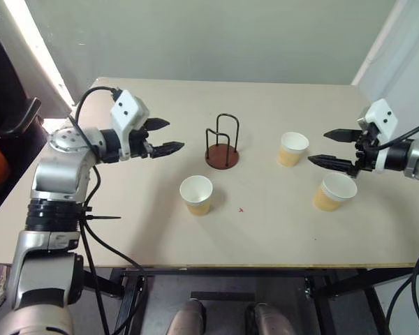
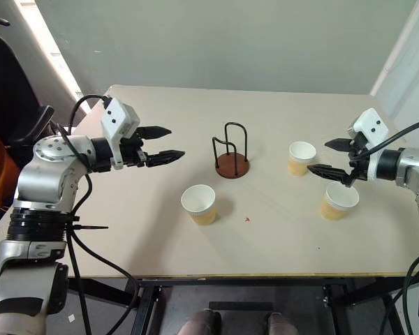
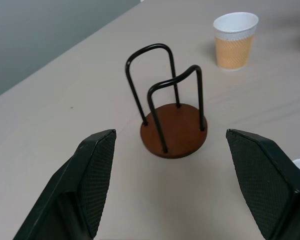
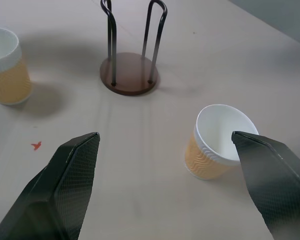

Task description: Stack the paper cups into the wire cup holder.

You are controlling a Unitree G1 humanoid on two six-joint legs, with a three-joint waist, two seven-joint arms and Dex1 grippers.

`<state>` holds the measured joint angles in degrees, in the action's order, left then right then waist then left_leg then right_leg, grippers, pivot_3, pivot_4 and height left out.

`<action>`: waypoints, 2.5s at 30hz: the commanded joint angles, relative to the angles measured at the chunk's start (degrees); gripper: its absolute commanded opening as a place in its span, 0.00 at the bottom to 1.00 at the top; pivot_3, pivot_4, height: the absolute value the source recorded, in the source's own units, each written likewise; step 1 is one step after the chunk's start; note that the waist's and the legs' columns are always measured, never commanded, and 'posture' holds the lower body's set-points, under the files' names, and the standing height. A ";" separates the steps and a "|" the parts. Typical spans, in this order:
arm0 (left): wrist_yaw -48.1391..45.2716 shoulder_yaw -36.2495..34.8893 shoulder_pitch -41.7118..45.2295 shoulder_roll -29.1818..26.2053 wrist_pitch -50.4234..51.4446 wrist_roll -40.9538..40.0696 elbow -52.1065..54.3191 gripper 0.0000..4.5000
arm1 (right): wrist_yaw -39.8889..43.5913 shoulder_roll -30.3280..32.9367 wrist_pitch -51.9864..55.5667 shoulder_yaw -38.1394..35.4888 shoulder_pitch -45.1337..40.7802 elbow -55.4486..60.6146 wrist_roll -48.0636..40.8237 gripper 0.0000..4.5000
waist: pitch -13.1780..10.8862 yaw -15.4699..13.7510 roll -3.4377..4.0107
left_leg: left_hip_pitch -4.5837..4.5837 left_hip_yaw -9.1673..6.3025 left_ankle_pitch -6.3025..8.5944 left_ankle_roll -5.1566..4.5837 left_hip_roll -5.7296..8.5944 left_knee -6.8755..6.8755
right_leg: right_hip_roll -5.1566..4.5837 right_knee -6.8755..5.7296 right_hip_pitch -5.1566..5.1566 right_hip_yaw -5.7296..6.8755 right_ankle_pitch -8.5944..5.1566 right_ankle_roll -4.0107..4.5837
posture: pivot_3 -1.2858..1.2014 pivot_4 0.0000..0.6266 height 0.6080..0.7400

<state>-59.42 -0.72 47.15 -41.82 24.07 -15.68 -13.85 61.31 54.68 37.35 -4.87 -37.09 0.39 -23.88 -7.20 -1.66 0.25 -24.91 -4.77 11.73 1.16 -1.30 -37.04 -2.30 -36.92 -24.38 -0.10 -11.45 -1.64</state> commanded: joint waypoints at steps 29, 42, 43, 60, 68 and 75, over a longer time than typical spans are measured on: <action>18.34 2.69 22.31 22.71 -18.80 11.36 -45.14 0.80 | -5.20 4.00 7.66 -14.13 12.49 16.88 -9.76 0.98 | -0.01 -0.72 -0.02 | -0.14 0.21 -0.26 0.25 0.46 -0.18 | -0.14 0.12 0.12 -0.37 -0.01 -1.02 | 0.52 0.24 1.00; 15.57 1.11 24.37 23.81 -20.08 10.34 -48.58 0.01 | -7.27 5.01 9.13 -16.97 15.39 19.84 -11.53 0.98 | -0.01 -0.98 -0.02 | -0.25 0.35 -0.18 -0.08 1.03 -0.65 | -0.09 0.08 0.16 -0.88 -0.37 -1.70 | 0.52 0.24 1.00; 14.08 0.93 24.25 23.90 -19.40 9.82 -47.70 0.01 | -7.30 5.07 9.09 -16.93 15.39 19.81 -11.64 0.98 | -0.02 -0.98 -0.02 | -0.27 0.35 -0.14 -0.14 1.09 -0.72 | -0.10 0.07 0.16 -0.94 -0.39 -1.77 | 0.52 0.24 1.00; -9.82 11.60 13.53 21.69 2.18 1.93 -1.73 0.01 | 4.29 12.95 9.36 -15.49 19.83 23.49 -16.85 0.98 | -0.01 -1.28 -0.02 | -0.45 0.84 0.37 -0.75 1.48 -1.23 | -0.31 0.11 0.16 -1.54 -0.56 -2.49 | 0.52 0.24 1.00; -12.78 15.55 9.09 19.35 4.32 1.21 5.88 0.01 | 6.39 15.29 7.45 -15.23 20.20 21.75 -15.80 0.98 | -0.01 -1.13 -0.01 | -0.06 0.80 0.44 -0.93 1.42 -1.24 | -0.69 -0.01 0.46 -1.58 -0.58 -2.44 | 0.52 0.24 1.00; -14.01 19.49 5.68 16.84 2.88 3.57 7.75 0.01 | 6.22 15.42 8.27 -15.83 23.72 24.05 -15.72 0.98 | 0.01 -1.04 0.01 | -0.06 0.79 0.67 -1.34 1.44 -1.23 | -0.83 0.00 0.51 -1.55 -0.56 -2.47 | 0.52 0.24 1.00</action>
<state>-73.17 19.31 51.74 -24.88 27.60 -11.72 -8.89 67.48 68.91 45.76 -19.07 -13.50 23.14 -39.64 -7.19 -2.70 0.26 -24.99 -3.98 12.40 -0.17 0.14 -38.27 -3.14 -36.92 -23.87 -1.65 -12.00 -4.11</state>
